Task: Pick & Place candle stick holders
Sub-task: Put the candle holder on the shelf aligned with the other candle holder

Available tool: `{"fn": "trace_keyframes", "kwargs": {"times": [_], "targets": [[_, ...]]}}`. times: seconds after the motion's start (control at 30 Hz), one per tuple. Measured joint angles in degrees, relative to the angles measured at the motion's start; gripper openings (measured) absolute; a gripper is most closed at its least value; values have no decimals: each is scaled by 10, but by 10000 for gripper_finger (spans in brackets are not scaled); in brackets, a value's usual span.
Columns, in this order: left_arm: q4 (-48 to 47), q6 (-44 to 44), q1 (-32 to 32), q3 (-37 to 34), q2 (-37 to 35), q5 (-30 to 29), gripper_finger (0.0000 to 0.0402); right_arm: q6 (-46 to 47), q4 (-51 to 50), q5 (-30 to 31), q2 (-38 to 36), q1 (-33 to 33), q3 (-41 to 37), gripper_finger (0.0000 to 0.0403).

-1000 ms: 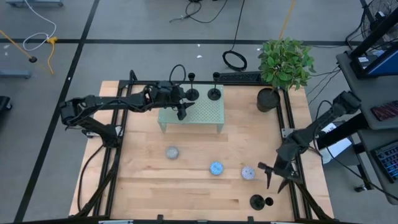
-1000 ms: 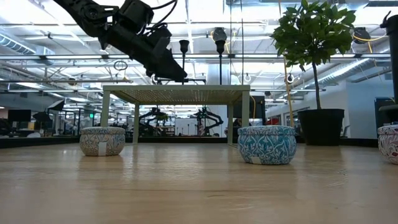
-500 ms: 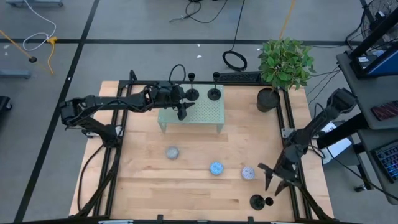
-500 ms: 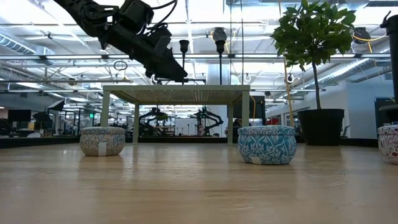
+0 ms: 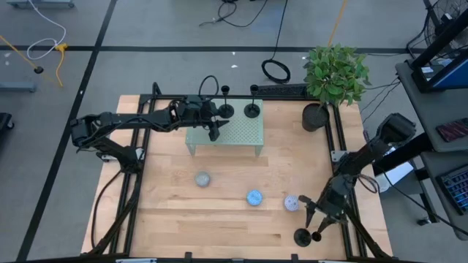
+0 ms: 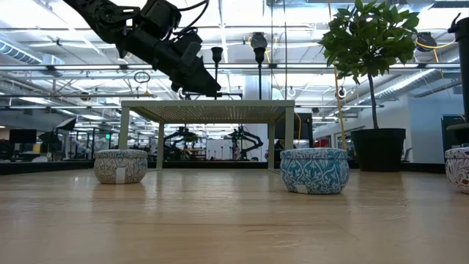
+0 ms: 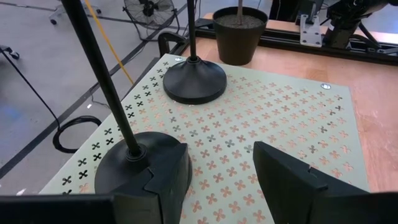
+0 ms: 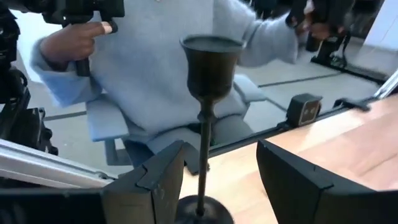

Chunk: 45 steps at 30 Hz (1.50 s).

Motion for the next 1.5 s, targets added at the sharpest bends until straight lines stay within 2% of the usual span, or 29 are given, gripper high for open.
{"fn": "trace_keyframes", "kwargs": {"times": [0.2, 0.4, 0.6, 0.8, 0.9, 1.03, 1.23, 1.37, 1.5], "targets": [[0, 0, 0, 0, 0, 0, 186, 32, -11, -10, 78, 0, 57, 194], [0, 0, 0, 0, 0, 0, 186, 24, -5, -33, 118, 0, 70, 177], [0, 1, 0, 0, 0, 0, 186, 13, -1, -32, 119, 0, 68, 117], [0, 0, 0, 0, 0, 0, 186, 12, 7, -31, 118, 0, 68, 24], [-2, -2, 0, 0, -2, 2, 186, 12, 23, -26, 119, 0, 68, 13], [-6, -3, -3, 0, -24, 4, 186, 14, 75, 32, 118, -4, 68, 18], [-75, -8, -21, 1, -96, 6, 186, 16, 148, 136, 119, -39, 68, 12], [-144, -33, -43, 0, -145, 6, 186, -14, 191, 205, 114, -88, 68, 13], [-188, -63, -77, 0, -183, 7, 186, -8, 193, 241, 111, -156, 84, 11]]}}
